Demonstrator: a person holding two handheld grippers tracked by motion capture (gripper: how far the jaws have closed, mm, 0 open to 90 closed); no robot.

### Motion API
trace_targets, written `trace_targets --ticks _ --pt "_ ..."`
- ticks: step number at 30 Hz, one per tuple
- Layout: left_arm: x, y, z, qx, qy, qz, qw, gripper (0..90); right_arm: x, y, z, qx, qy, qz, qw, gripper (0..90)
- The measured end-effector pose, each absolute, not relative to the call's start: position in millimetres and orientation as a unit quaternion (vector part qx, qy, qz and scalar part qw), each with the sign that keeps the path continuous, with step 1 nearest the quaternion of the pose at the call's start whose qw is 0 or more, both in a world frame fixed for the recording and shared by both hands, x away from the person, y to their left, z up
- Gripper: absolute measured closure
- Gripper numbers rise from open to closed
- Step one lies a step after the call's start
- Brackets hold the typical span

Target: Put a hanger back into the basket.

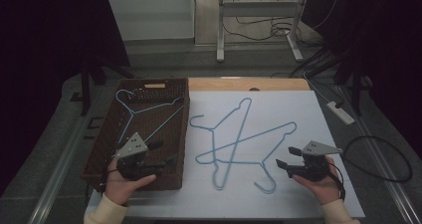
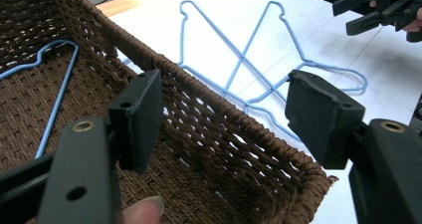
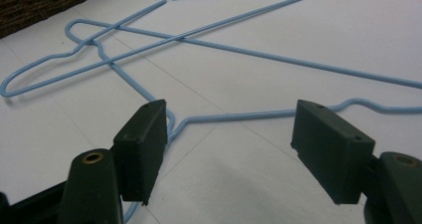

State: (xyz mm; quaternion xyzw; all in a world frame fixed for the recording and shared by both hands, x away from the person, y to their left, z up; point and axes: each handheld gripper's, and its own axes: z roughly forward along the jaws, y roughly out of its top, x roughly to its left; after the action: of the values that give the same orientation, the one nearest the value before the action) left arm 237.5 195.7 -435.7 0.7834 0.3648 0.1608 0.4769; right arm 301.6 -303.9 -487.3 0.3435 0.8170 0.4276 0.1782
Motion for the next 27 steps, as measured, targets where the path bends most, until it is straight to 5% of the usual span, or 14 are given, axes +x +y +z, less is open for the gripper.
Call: trace_targets --ticks 27 --pt "232 197 -436 0.773 0.366 0.169 0.49 32.2 323 -283 -475 0.352 0.823 0.418 0.153 31.0"
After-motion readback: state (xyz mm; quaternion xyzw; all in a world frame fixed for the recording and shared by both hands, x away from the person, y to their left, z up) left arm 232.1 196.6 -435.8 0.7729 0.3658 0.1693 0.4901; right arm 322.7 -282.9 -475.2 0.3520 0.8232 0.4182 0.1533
